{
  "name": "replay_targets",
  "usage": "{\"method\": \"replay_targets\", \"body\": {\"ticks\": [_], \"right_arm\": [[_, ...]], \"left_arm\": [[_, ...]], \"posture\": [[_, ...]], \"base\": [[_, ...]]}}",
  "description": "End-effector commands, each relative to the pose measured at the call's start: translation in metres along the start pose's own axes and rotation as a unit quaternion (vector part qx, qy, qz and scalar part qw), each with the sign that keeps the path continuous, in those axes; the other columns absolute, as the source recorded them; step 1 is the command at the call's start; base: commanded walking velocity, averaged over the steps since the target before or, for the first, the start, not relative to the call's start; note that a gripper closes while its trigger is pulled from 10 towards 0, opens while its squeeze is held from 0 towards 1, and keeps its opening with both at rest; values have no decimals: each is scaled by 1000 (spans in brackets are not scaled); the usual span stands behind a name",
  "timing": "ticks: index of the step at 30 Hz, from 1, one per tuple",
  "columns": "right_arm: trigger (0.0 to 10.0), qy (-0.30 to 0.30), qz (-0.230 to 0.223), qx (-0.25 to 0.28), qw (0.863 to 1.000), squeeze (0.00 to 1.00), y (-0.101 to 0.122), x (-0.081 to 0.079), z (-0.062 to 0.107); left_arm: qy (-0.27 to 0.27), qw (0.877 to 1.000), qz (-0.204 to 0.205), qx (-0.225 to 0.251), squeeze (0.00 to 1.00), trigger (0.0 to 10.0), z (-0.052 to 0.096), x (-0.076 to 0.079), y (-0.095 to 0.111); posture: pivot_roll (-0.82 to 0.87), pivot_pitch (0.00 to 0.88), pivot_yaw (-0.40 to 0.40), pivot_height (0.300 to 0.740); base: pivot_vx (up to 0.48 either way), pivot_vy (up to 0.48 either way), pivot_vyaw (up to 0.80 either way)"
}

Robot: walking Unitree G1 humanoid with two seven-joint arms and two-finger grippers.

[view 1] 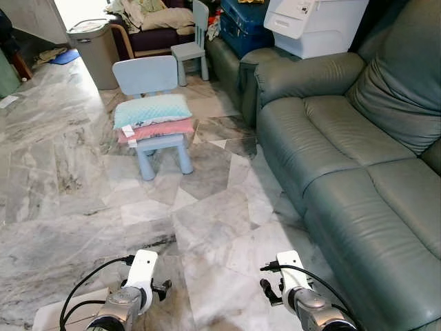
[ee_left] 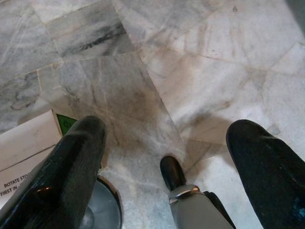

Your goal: Move the pillow to the sofa

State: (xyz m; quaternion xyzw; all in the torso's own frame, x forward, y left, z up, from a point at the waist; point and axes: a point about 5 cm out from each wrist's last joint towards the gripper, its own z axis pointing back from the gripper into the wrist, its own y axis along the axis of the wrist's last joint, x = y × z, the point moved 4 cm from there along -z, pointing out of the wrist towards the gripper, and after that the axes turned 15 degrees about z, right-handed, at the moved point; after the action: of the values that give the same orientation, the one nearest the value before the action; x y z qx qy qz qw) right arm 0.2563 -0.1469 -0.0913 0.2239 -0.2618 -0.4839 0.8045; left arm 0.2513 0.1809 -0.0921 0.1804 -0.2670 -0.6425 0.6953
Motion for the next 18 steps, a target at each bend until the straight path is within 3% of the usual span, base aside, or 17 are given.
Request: {"method": "replay_targets", "body": {"ticks": [1, 8, 9, 10, 18], "right_arm": [[10000, 6, 2, 1, 1000, 0, 1, -3, 0], [10000, 6, 2, 1, 1000, 0, 1, -3, 0], [10000, 6, 7, 1, 1000, 0, 1, -3, 0], [10000, 5, -4, -4, 1000, 0, -3, -1, 0], [10000, 4, -25, -10, 1000, 0, -7, 1, 1]], "left_arm": [[10, 1000, 1, -3, 0, 10000, 1, -7, -1], [10, 1000, 1, -3, 0, 10000, 1, -7, -1], [10, 1000, 1, -4, 0, 10000, 1, -7, -1], [7, 1000, 5, -10, 0, 10000, 1, -5, -3], [4, 1000, 10, -15, 0, 10000, 1, -4, -5]], "posture": [[-73, 0, 61, 740], [-73, 0, 61, 740], [0, 0, 0, 740], [-58, 0, 41, 740], [-60, 0, 47, 740]], "base": [[0, 0, 0], [0, 0, 0], [0, 0, 0], [0, 0, 0], [0, 0, 0]]}}
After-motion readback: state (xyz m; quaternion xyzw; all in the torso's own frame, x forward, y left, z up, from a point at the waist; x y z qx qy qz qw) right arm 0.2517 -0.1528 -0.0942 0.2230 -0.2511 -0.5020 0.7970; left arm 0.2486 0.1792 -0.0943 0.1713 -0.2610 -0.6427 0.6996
